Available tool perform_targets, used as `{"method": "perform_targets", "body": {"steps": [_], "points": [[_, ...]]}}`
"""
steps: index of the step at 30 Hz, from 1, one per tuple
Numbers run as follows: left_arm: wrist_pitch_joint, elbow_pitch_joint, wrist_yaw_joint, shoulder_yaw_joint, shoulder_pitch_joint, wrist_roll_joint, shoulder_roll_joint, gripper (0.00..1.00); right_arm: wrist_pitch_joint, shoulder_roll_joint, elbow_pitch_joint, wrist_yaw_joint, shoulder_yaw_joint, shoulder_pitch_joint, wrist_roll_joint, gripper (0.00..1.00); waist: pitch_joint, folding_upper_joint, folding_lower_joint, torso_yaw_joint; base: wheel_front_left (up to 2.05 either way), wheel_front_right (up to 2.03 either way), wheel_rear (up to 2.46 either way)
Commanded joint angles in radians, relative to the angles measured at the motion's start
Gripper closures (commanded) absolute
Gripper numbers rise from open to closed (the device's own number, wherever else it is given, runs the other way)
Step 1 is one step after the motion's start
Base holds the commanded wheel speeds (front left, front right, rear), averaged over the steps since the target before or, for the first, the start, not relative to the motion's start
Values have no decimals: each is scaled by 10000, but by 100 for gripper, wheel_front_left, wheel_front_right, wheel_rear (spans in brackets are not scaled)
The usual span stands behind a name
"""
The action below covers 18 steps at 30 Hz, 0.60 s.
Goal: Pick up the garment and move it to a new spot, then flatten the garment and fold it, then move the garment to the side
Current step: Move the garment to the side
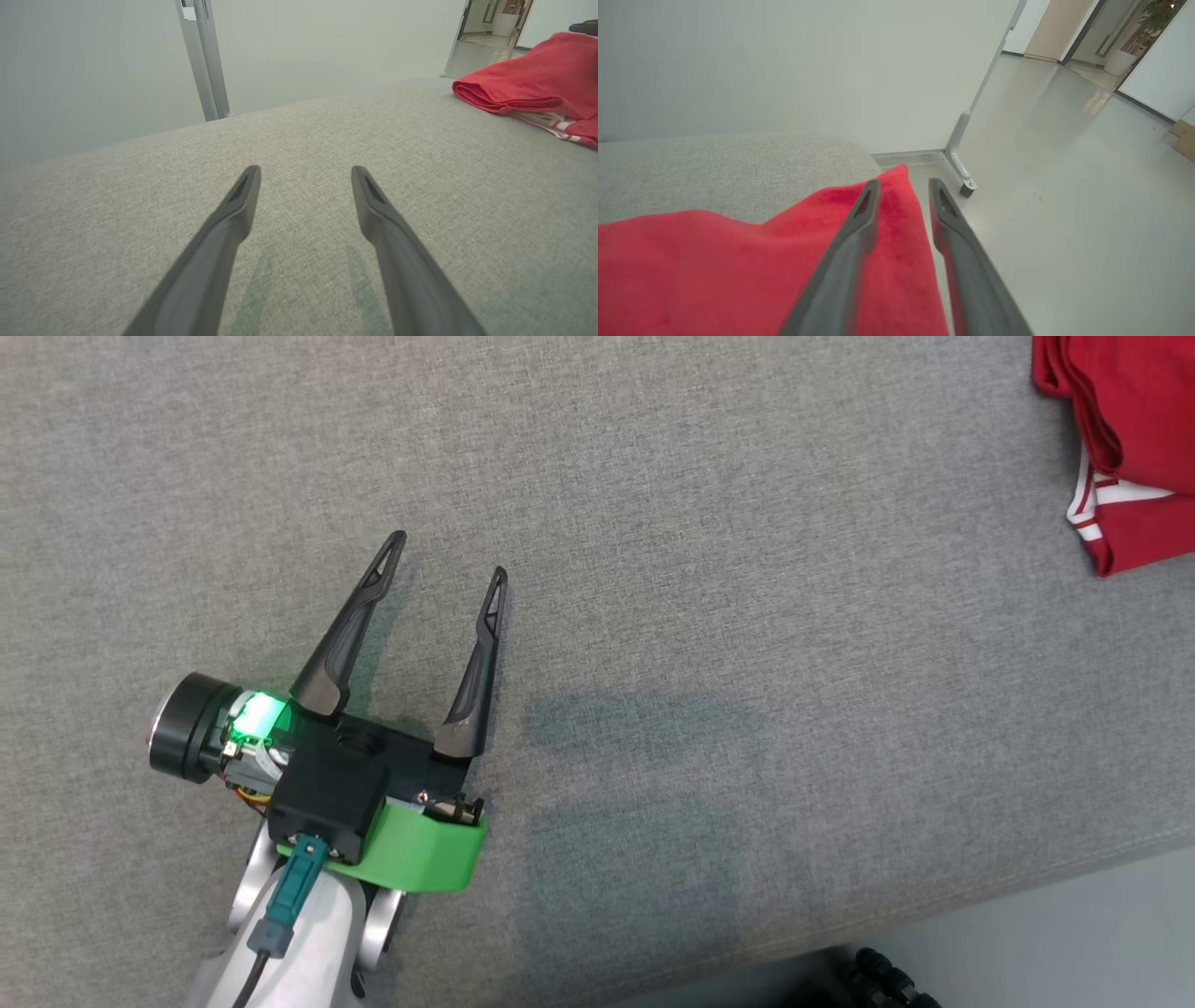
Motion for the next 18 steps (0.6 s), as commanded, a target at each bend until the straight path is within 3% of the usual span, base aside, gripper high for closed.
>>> {"method": "perform_targets", "body": {"steps": [1, 5, 6, 8, 18], "points": [[-2, 29, 60, 1, -18, -1, 25, 0, -32, 218, -421, -14, -581, -13, -853, 0, -255, -1, -1, -15, 0, 0, 0], [-109, 270, 138, -90, 196, -148, -105, 0, -31, 1270, -2044, -14, -1297, 903, -2420, 0, -853, -1, -1, -5, 0, 0, 0], [-109, 270, 138, -90, 196, -148, -105, 0, -31, 1270, -2044, -14, -1297, 903, -2420, 0, -853, -1, -1, -5, 0, 0, 0], [-180, 475, 185, -109, 301, -229, -205, 0, -31, 1869, -2916, -14, -1213, 1429, -2734, 0, -1241, -1, -1, 22, 0, 0, 0], [-559, 1985, 686, 364, 1061, -1289, -706, 0, -33, 3599, -5390, -14, 229, 4276, -2555, 0, -3224, -1, -1, 442, 0, 0, 0]]}}
